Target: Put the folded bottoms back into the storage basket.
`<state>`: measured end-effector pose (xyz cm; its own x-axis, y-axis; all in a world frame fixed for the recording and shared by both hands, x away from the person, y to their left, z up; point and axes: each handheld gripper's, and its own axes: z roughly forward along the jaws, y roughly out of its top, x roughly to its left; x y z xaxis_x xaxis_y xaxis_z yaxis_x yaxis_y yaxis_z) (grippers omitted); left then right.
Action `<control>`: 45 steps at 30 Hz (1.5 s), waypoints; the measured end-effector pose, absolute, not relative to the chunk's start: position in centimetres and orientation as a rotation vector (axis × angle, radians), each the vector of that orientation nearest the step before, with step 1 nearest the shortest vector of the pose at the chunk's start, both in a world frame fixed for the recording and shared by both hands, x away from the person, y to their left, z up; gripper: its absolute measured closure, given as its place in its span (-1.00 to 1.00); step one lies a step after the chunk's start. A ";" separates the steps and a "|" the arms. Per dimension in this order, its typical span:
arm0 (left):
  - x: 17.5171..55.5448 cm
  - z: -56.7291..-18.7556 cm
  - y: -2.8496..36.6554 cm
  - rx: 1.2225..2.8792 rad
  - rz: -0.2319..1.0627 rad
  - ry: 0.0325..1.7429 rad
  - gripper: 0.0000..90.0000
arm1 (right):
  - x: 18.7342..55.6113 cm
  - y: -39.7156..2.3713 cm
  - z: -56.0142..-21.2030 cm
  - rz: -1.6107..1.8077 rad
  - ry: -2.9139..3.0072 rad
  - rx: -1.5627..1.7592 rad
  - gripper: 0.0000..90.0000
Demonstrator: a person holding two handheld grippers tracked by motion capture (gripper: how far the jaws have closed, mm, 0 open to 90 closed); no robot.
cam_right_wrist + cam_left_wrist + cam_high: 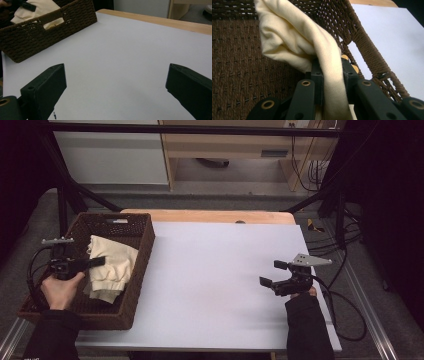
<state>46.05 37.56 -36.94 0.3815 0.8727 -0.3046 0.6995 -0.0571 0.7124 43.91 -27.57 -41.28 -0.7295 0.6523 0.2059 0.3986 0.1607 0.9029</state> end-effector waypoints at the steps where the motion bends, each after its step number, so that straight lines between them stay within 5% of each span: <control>1: 46.1 -37.0 37.5 1.818 0.260 1.372 0.68 | 43.9 -27.6 -41.3 1.598 2.205 1.022 -0.93; 19: 46.9 -37.7 37.8 1.935 0.347 1.512 0.56 | 43.9 -27.6 -41.3 1.603 2.202 1.020 -0.93; 24: 46.8 -37.5 38.1 1.895 0.428 1.546 -0.13 | 43.9 -27.6 -41.3 1.602 2.202 1.019 -0.93; 30: 46.4 -36.8 38.4 1.854 0.524 1.570 -0.72 | 43.9 -27.6 -41.3 1.600 2.204 1.020 -0.93; 45: 44.7 -34.8 37.3 1.778 0.495 1.394 -0.95 | 43.9 -27.6 -41.3 1.600 2.205 1.019 -0.93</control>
